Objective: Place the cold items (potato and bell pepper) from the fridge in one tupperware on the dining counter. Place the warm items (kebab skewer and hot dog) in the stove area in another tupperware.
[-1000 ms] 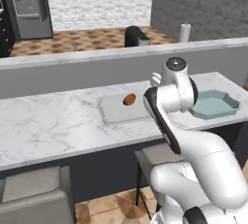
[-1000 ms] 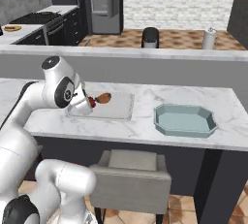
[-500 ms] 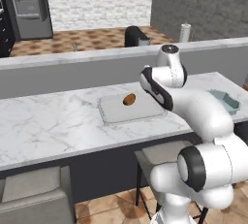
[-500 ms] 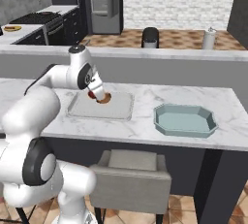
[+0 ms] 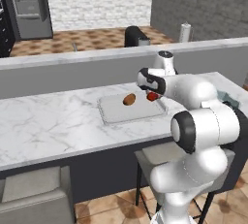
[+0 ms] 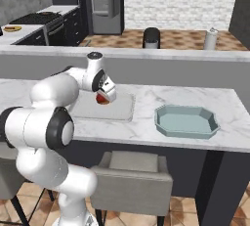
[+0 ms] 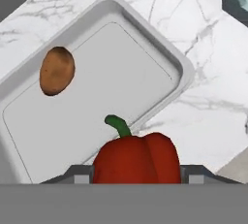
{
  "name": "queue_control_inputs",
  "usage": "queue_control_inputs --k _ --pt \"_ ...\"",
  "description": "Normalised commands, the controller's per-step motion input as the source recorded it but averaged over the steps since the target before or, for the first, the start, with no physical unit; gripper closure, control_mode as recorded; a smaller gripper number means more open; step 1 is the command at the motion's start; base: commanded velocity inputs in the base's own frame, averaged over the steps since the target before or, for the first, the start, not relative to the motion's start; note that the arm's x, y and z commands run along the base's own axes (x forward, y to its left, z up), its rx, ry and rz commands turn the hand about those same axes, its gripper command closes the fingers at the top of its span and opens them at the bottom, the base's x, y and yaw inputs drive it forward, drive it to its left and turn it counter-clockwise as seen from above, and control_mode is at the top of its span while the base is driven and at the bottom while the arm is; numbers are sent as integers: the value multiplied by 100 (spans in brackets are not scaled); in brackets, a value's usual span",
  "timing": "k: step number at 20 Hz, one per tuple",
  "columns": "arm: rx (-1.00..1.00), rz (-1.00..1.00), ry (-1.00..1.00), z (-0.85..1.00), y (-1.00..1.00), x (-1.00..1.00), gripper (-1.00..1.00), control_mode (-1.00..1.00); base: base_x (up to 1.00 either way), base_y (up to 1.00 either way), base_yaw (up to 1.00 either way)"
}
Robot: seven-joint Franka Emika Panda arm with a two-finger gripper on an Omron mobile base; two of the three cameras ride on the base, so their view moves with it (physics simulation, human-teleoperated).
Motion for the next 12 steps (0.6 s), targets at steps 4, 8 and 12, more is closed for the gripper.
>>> queue_control_inputs --k 4,8,12 --pt "0 16 0 -38 0 70 100 -100 0 0 0" --pt "0 10 5 -32 0 92 100 -100 0 0 0" --pt "0 5 8 -28 0 92 100 -100 0 0 0"
